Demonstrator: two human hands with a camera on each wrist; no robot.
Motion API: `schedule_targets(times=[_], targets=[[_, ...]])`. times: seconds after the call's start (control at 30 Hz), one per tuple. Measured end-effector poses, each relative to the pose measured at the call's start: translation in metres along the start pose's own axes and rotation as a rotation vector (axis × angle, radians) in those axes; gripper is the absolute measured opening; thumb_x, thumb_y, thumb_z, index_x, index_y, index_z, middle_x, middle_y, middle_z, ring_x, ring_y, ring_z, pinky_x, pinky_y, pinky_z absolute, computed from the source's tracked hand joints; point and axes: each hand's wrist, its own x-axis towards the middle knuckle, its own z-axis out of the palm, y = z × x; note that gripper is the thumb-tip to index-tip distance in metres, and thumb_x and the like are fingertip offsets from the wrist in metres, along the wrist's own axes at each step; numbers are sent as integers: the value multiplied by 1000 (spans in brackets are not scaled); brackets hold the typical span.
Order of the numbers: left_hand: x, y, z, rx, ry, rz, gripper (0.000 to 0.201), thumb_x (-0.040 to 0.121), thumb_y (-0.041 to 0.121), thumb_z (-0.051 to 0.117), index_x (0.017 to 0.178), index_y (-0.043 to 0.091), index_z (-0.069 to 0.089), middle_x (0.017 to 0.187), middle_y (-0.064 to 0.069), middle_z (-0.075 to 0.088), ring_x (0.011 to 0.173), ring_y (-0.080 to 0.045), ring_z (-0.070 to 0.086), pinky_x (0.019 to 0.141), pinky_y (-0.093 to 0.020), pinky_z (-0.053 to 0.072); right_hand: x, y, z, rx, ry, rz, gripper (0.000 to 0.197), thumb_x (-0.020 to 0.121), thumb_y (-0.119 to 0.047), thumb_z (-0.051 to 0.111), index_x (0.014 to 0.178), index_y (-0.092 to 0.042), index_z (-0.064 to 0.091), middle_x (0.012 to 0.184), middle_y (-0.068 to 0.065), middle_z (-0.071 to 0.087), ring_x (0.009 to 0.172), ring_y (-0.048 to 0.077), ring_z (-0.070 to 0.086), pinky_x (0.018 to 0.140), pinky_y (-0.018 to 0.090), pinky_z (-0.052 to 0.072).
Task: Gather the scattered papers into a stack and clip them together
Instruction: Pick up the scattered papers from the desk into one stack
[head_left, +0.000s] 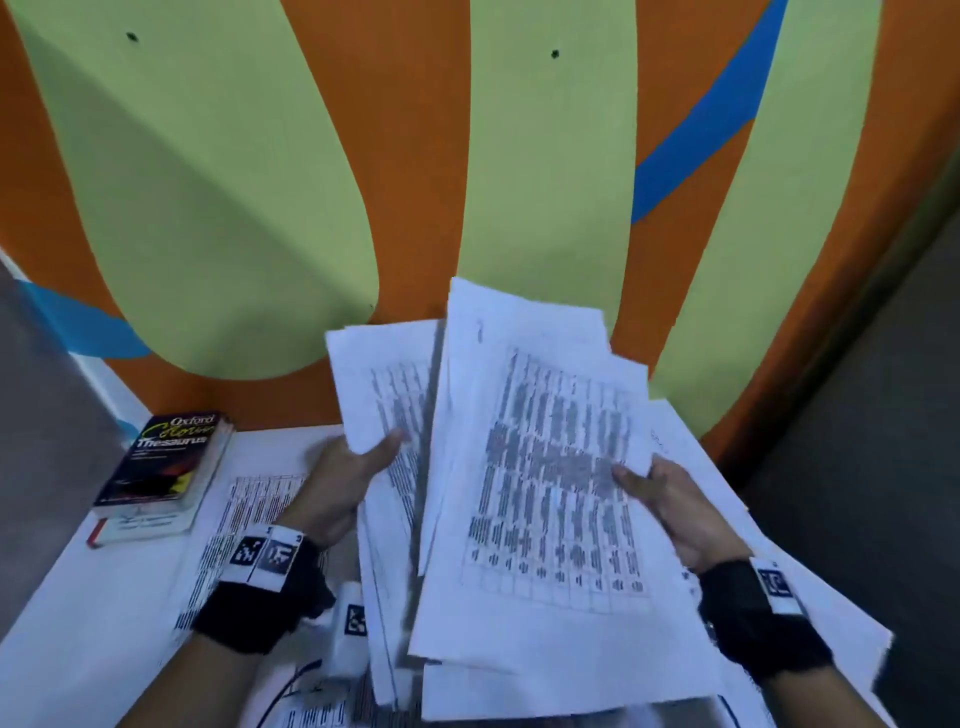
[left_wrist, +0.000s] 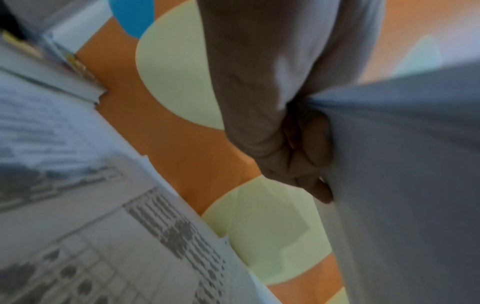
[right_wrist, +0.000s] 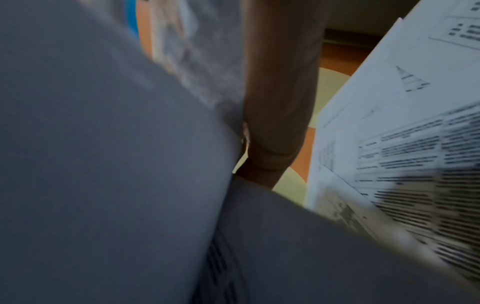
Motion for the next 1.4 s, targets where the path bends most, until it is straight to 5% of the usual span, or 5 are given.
schedule_targets(times=[0.33,0.5,0.67,1.07,1.4], targets=[[-11,-11,16,38,-230,-114,79,51,53,85,115,12,64,108,-5,74,100,-21,70,80,-36,59,9,26,21,-211,-145,58,36,96,-16,55,131,-7,55,128,0,63,118,12,57,86,11,46],[-10,7,24,287,-76,203,23,73,14,79,93,22,69,79,16,75,76,-1,71,64,-13,53,3,2,43,-192,87,-294,42,89,0,62,127,-9,50,117,-5,64,98,-4,64,90,20,53],[-3,25,12,398,6,299,50,68,62,75,58,14,63,58,-13,52,55,-15,42,54,-30,34,-9,-40,45,-124,96,-545,55,82,-4,70,122,-16,35,67,-23,51,53,-8,48,52,5,38],[-13,9,28,212,177,415,62,77,2,73,132,4,45,120,-5,64,107,-2,64,77,-6,49,-9,-76,65,-367,187,-945,111,83,0,69,147,-46,-9,154,-5,25,130,14,43,95,17,47],[-21,9,32,121,271,456,56,77,-7,70,111,30,46,107,13,61,90,13,63,74,-6,51,1,-98,68,-552,197,-987,60,82,-5,69,132,-22,41,123,1,51,114,20,53,95,26,48]])
